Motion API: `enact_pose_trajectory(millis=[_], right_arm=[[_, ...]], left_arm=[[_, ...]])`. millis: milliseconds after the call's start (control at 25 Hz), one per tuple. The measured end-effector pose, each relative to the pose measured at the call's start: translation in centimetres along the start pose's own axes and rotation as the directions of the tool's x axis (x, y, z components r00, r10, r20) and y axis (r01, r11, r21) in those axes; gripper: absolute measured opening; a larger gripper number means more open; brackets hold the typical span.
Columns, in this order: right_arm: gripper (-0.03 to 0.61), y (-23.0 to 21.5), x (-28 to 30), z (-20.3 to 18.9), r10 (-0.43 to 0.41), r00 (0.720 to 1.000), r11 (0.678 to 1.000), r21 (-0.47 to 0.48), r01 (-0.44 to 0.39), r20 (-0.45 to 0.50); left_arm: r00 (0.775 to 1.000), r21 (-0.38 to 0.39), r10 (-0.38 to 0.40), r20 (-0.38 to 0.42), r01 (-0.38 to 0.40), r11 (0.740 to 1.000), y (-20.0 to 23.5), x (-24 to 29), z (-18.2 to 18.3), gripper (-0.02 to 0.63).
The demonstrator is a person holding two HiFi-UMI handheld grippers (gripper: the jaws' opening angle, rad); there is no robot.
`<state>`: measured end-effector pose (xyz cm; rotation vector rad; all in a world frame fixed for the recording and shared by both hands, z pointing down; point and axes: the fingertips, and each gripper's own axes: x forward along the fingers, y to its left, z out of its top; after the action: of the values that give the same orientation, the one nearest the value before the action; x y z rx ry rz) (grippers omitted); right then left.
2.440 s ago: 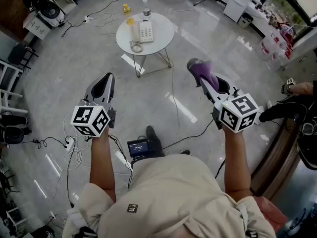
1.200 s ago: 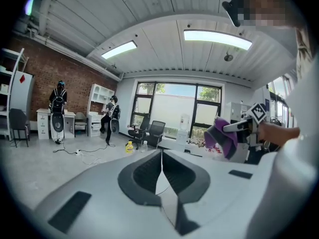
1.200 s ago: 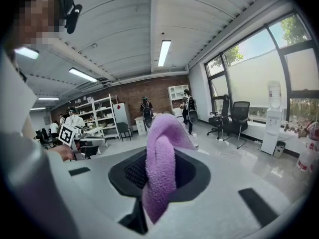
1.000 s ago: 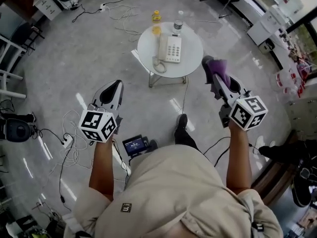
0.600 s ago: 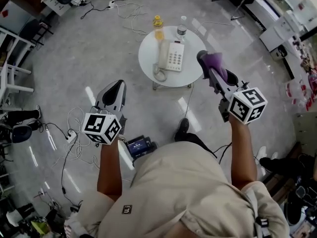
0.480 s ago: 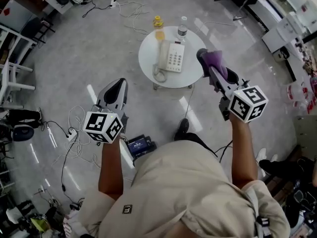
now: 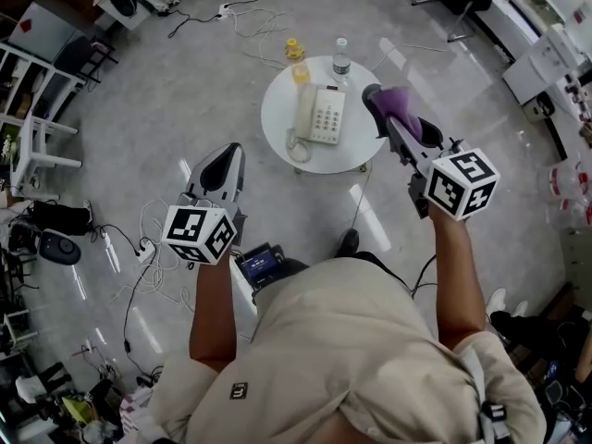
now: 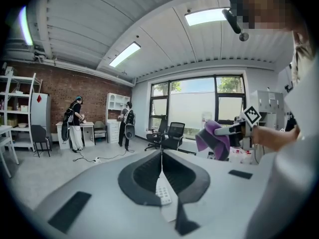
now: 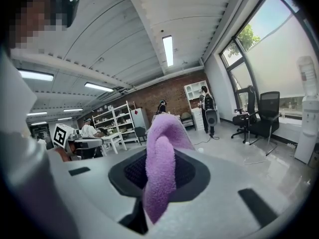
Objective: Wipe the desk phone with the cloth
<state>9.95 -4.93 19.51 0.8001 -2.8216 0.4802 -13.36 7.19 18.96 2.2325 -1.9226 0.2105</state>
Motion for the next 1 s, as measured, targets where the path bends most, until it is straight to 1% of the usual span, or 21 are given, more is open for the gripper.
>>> enact_pose_trajectory(millis=[120,280,480,640,760,880,1000], right_arm=[[0.066,-0.7,0.2,0.3,0.003,1.0,1.0,-0.004,-0.003,0.004],[0.066,-1.9,0.9,0.1,-0.012,1.0,1.0,-0.002,0.012,0.006],[0.066,-2.7,2.7,-0.7,-0.044,0.999,0.999,0.005,0.044,-0.006],[0.066,-3.3,4.0,-0.6,-0.081,0.997,0.997,0.0,0.081,-0.005],[0.066,-3.9,4.8,-0.6,-0.108,0.994,0.994,0.013,0.109,-0.023],[0.066,-4.6,6.2,-0.6,-0.121,0.991,0.993,0.008,0.122,-0.053],[0.066,-5.7,7.9,-1.3,-0.134,0.988,0.99,0.027,0.137,-0.071]], left_arm=[[1.0,0.027,0.0,-0.01,0.001,1.0,-0.6,1.0,0.3,0.009],[1.0,0.052,-0.006,-0.025,0.007,0.999,-0.4,3.2,0.1,0.009],[0.998,0.049,-0.034,-0.051,0.037,0.998,1.0,7.4,-1.7,0.009],[0.994,0.071,-0.065,-0.082,0.071,0.995,1.5,11.4,-3.6,0.009],[0.988,0.074,-0.097,-0.118,0.106,0.992,1.8,14.3,-4.5,0.009],[0.983,0.064,-0.109,-0.15,0.12,0.991,2.8,17.0,-5.4,0.009],[0.974,0.054,-0.124,-0.191,0.136,0.989,3.7,19.5,-7.1,0.009]])
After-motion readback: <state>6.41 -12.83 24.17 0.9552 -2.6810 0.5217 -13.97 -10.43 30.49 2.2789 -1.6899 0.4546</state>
